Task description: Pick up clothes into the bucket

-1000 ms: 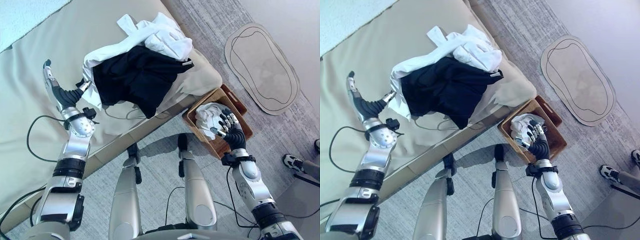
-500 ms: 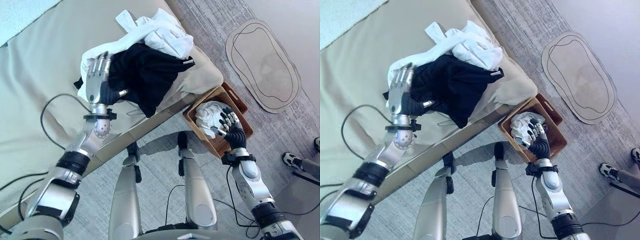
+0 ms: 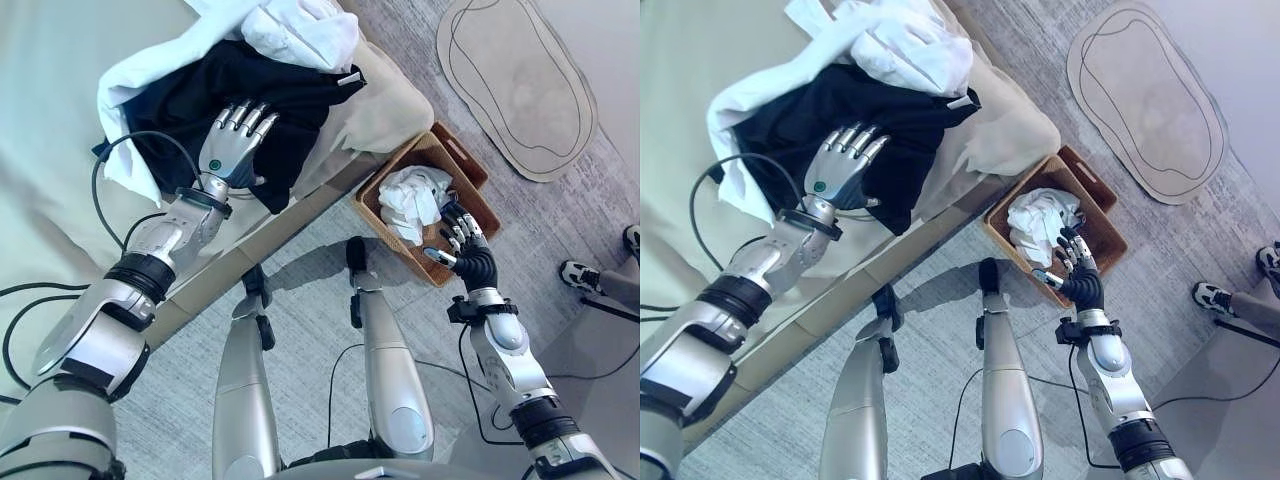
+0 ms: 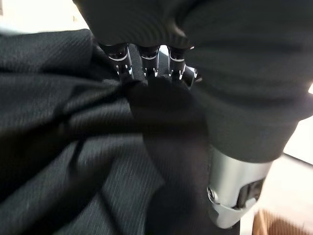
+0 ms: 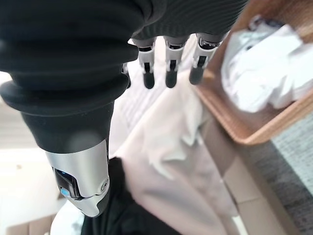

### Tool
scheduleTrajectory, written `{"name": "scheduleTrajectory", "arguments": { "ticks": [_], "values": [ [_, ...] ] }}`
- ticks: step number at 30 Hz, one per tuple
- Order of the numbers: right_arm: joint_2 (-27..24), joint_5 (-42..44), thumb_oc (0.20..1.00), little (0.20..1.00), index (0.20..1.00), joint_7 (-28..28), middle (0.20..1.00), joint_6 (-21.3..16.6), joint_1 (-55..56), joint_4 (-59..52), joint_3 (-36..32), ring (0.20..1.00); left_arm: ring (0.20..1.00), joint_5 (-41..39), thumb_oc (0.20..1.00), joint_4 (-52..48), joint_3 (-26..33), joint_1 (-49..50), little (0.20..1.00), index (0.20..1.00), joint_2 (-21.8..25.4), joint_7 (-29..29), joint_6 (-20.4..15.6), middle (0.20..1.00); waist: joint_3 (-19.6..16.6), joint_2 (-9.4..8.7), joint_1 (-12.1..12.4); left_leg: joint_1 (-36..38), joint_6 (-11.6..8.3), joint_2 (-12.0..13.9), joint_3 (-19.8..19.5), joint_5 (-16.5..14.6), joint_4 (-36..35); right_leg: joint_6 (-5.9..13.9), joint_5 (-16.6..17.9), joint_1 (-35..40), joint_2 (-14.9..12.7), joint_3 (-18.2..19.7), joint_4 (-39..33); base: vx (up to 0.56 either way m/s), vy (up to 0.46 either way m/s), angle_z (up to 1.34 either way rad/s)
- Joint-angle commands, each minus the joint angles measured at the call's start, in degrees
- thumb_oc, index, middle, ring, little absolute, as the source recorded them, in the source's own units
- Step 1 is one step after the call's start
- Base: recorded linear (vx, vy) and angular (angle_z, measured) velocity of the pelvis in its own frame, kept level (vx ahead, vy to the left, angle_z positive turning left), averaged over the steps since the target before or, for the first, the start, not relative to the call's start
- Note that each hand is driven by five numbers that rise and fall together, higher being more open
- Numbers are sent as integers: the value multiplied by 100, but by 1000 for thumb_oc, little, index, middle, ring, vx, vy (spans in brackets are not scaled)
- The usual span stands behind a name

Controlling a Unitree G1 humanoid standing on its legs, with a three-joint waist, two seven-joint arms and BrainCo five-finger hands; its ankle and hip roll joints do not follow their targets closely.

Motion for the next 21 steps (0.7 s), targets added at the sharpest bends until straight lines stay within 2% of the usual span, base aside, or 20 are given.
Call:
{"name": "scheduleTrajectory", "arguments": {
  "ticks": [1,7,12,13,14,15,21],
  "values": [
    [-350,222,1000,1000,1000,-27,1000,-357,136,-556,-301,1000,1000,305,1000,381,2,-361,1000,1000,182,-92,167,1000,-220,85,-41,-423,174,88,9,-353,684,97,421,-182,-35,-145,-118,-9,10,-11],
    [-363,255,1000,1000,1000,-36,1000,-349,105,-564,-411,1000,1000,569,1000,803,-190,-654,1000,1000,224,-259,409,1000,-230,125,-82,-672,177,106,4,-391,829,79,387,-449,-1,-90,33,-6,-2,-4],
    [-316,206,1000,1000,1000,-91,1000,-306,25,-602,-412,1000,1000,796,1000,1369,-219,-808,1000,1000,116,-315,787,1000,-261,142,-116,-818,173,123,-6,-384,867,61,399,-613,23,-80,84,0,0,0],
    [-301,188,1000,1000,1000,-100,1000,-299,18,-585,-413,1000,520,790,520,1381,-197,-811,520,520,99,-336,807,520,-267,146,-118,-828,175,115,-3,-384,869,57,401,-621,24,-77,85,0,0,0],
    [-301,188,1000,1000,1000,-101,1000,-299,18,-584,-412,1000,520,790,520,1380,-196,-810,520,520,99,-337,807,520,-269,148,-119,-831,175,114,-4,-383,869,57,401,-624,24,-77,85,0,0,0],
    [-265,150,1000,1000,1000,-118,1000,-268,7,-546,-424,1000,200,780,200,1372,-127,-789,200,200,93,-387,825,200,-287,159,-107,-829,176,112,-7,-384,861,54,399,-627,18,-83,83,0,0,0],
    [-180,92,1000,1000,1000,-128,1000,-237,-17,-448,-422,1000,200,712,200,1282,68,-635,200,200,97,-424,786,200,-399,190,-75,-740,167,90,-29,-359,773,46,390,-539,15,-111,42,0,0,0]
  ]
}}
